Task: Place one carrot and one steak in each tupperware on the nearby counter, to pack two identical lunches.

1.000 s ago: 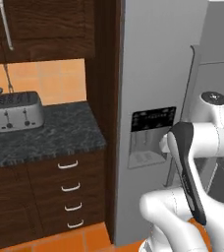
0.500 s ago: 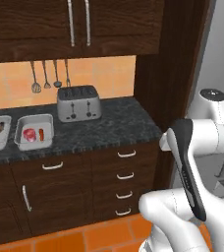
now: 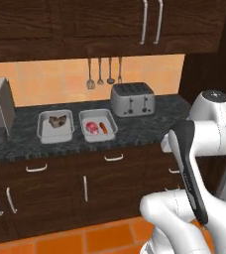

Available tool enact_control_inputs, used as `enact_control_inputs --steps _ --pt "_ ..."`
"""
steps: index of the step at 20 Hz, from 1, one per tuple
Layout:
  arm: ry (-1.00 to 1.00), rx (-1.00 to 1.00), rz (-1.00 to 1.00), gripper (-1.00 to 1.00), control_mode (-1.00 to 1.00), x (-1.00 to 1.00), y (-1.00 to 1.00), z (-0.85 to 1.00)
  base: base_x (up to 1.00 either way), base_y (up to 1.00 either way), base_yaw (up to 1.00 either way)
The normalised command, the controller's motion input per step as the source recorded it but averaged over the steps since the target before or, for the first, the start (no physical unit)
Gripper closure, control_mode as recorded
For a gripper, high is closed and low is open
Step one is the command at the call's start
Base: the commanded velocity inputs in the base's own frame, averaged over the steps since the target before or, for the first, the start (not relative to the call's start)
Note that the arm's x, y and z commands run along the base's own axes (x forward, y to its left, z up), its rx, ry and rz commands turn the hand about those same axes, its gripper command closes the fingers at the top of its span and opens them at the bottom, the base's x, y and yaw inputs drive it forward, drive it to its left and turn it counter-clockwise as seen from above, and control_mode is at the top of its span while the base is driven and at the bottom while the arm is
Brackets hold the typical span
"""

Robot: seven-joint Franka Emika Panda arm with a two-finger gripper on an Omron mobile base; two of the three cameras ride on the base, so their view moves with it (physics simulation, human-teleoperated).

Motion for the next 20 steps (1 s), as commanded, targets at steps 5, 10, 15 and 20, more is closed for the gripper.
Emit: enact_control_inputs --steps 5,10,15,20 --pt "0.00 0.00 0.00 1.00 1.00 0.00 0.00 0.00 0.71 1.00 0.01" --pt "0.00 0.00 0.00 1.00 1.00 0.00 0.00 0.00 0.70 1.00 -0.01" --pt "0.00 0.00 0.00 1.00 1.00 0.00 0.00 0.00 0.57 0.63 -0.07" --pt "0.00 0.01 0.00 1.00 -1.00 0.15 0.00 -0.06 0.61 0.00 0.00"
